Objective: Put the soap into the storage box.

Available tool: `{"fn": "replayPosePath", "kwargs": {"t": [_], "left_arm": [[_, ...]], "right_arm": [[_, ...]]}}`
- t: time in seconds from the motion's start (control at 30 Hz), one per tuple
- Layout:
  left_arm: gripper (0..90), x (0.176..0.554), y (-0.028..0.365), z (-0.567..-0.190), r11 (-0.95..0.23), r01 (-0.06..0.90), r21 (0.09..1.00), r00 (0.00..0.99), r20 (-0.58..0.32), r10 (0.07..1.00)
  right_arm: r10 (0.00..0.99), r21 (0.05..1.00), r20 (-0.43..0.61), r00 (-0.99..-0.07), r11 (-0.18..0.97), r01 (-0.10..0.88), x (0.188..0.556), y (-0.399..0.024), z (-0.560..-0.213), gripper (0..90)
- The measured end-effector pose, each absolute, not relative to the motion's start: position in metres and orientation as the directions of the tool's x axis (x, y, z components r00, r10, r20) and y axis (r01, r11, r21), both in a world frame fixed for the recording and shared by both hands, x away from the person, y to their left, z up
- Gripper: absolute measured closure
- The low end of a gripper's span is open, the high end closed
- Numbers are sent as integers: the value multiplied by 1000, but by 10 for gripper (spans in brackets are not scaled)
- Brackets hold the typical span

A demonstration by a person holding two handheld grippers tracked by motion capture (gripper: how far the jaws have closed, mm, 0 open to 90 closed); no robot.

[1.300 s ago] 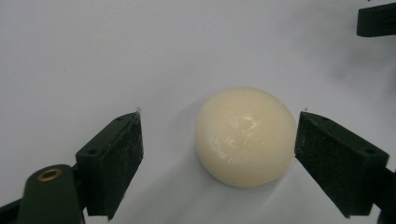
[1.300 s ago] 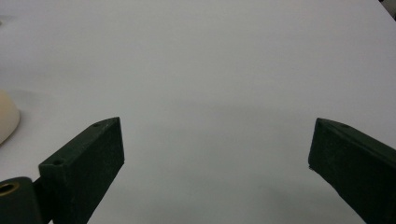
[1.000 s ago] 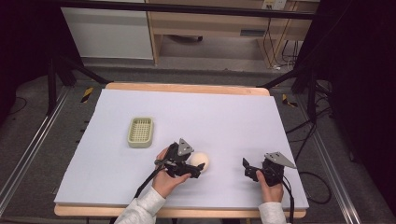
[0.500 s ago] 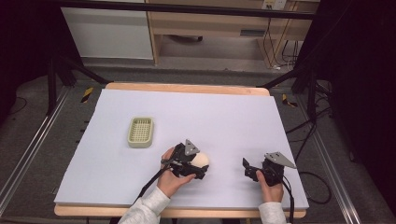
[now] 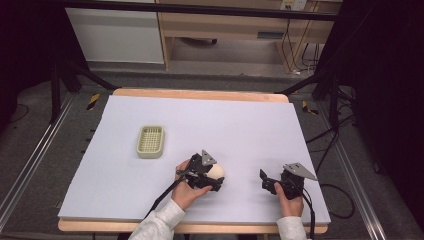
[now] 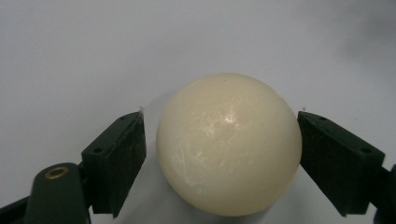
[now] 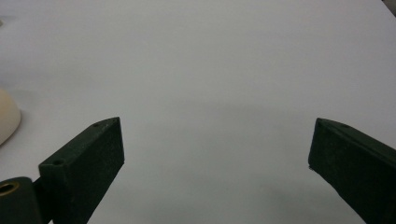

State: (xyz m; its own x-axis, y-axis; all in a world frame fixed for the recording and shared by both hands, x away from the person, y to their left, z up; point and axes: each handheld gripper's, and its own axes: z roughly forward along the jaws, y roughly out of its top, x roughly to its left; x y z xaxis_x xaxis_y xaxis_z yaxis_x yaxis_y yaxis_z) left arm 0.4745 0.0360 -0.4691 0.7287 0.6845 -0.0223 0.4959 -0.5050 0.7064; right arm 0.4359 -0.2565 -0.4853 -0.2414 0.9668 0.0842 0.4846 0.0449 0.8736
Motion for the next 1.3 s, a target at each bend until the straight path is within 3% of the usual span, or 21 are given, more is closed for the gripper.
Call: {"fn": "replayPosePath", "kwargs": {"t": [0.33,1.3], "left_arm": [[231,476,30,-476,-523,508,685,727,-16,686],[236,476,27,-476,-523,518,677,720,-15,694]], "right_arm": [[967,872,87,-239,42,487,436,-257,-485,39],[968,875,81,-238,45,481,436,-257,-485,39]]}}
